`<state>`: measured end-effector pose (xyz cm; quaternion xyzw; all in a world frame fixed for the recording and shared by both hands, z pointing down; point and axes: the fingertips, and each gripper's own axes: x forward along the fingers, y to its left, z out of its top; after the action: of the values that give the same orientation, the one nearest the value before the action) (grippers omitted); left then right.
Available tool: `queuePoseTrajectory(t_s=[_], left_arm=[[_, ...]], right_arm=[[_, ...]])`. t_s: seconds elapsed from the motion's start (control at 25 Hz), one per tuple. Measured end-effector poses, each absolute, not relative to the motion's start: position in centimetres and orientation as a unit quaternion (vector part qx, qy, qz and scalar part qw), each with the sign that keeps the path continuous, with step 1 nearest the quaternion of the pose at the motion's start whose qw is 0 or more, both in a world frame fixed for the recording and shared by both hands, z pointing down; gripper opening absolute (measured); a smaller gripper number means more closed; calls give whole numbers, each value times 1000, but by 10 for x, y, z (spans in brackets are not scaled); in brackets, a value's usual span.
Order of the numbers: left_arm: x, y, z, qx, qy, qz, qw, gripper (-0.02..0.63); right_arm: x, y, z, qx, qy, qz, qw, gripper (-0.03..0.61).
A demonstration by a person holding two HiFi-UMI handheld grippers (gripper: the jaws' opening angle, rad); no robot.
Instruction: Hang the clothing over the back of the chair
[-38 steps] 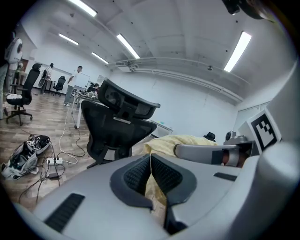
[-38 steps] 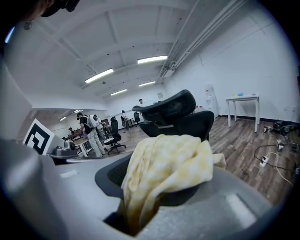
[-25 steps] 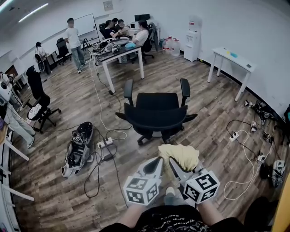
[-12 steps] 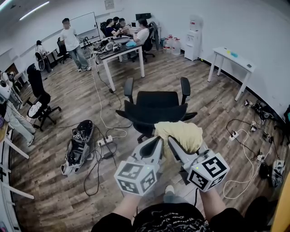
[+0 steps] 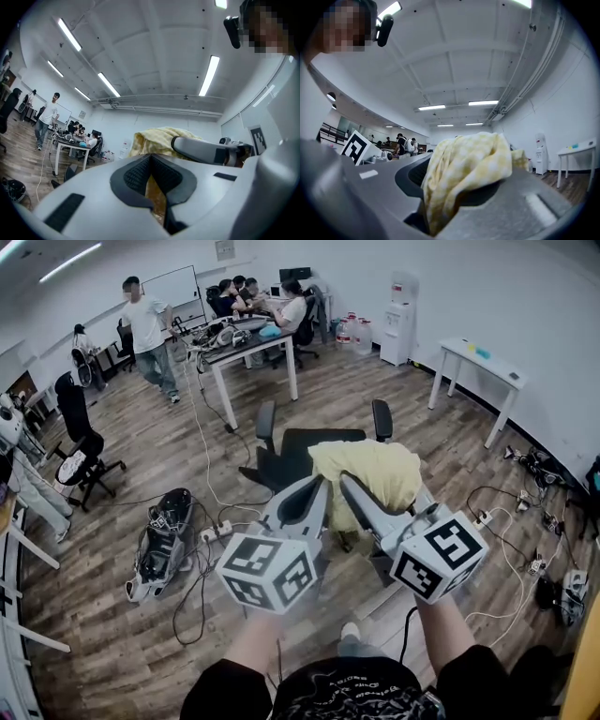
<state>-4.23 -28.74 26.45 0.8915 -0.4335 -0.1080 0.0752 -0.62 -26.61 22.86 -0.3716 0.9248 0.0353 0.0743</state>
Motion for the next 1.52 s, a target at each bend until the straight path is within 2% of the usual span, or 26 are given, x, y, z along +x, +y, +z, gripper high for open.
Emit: queuePoseTrajectory(t_s=[1.2, 1.52], left_arm=[[-58, -384, 167, 882, -448, -143, 13, 11], [-63, -419, 174, 882, -457, -114, 23, 11]], right_arm=[[-24, -360, 133, -334, 931, 96, 113, 138], [-28, -396, 140, -333, 934, 78, 104, 138]])
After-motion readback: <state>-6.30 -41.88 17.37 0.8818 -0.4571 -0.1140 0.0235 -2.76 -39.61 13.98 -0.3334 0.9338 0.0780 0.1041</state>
